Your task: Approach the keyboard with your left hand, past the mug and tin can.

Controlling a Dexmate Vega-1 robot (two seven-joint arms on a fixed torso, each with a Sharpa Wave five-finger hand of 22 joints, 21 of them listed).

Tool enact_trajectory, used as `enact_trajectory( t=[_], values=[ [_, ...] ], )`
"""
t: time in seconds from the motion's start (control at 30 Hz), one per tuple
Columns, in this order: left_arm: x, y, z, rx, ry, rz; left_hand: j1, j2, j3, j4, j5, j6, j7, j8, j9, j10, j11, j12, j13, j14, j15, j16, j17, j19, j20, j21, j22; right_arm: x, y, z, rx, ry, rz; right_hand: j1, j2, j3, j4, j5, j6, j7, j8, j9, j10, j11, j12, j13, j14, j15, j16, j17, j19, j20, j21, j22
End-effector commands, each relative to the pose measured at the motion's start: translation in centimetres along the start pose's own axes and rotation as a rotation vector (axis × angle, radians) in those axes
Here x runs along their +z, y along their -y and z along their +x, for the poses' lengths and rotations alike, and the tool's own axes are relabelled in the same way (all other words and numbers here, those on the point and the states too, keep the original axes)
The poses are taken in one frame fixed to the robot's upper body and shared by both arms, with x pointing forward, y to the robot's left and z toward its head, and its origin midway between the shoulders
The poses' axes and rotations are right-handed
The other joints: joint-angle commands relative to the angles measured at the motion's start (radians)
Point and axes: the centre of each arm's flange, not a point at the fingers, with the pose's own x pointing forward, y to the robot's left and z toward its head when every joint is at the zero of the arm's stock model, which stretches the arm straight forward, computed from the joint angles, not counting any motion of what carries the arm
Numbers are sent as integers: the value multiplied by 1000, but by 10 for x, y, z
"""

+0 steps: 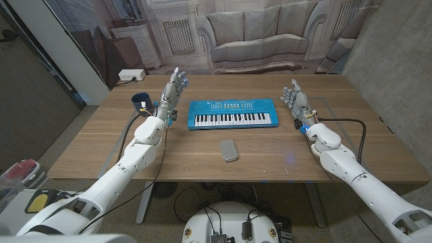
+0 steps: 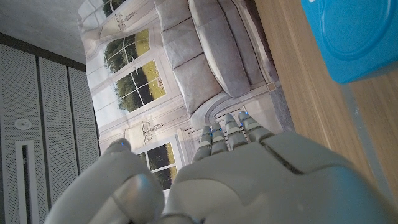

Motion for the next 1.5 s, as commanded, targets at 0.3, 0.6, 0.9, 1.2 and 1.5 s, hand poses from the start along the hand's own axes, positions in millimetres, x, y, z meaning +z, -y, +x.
enact_trajectory(
  t=[0.3, 0.6, 0.9, 1.2, 1.5],
  values=[
    [13, 7, -4, -5, 87, 53, 15, 3, 2, -10, 9, 16, -4, 6, 3, 19, -6, 2, 4, 18, -2, 1, 3, 11, -41, 4, 3, -6, -8, -7, -19, -1, 11, 2, 6, -1, -2, 2, 5, 0, 6, 3, 9, 5, 6, 4, 8, -2, 4, 2, 10, -19, -4, 5],
    [19, 12, -5, -7, 121, 49, 19, 5, 2, -11, 11, 24, -6, 7, 3, 22, -6, 1, 4, 23, -2, 1, 3, 13, -39, 3, 3, -6, -8, -7, -19, 4, 10, 3, 7, -2, -2, 2, 6, 0, 5, 3, 9, 3, 6, 4, 9, -3, 3, 2, 11, -19, -7, 5],
    [29, 18, -8, -8, 178, 92, 24, 6, 1, -13, 13, 29, -8, 6, 3, 32, -9, 2, 4, 30, -5, 0, 4, 16, -39, 2, 3, -4, -5, -8, -23, 10, 7, 3, 8, -3, -3, 2, 6, -2, 5, 3, 11, 4, 6, 4, 9, -1, 3, 2, 12, -19, -9, 5],
    [36, 21, -11, 7, 219, 80, 29, 8, 0, -15, 15, 39, -12, 7, 3, 37, -14, 1, 4, 37, -7, 0, 4, 19, -37, 1, 3, -3, -4, -9, -23, 17, 9, 3, 8, -4, -3, 2, 6, -3, 5, 3, 12, 4, 6, 4, 12, -2, 3, 3, 14, -19, -12, 5],
    [40, 27, -15, 20, 256, 133, 33, 10, 0, -16, 17, 44, -14, 6, 3, 45, -16, 1, 4, 44, -9, 0, 4, 24, -36, 1, 3, -3, -2, -9, -18, 18, 10, 3, 9, -6, -3, 2, 9, -4, 6, 3, 15, 3, 7, 4, 13, -2, 3, 3, 18, -19, -14, 5]
  ],
)
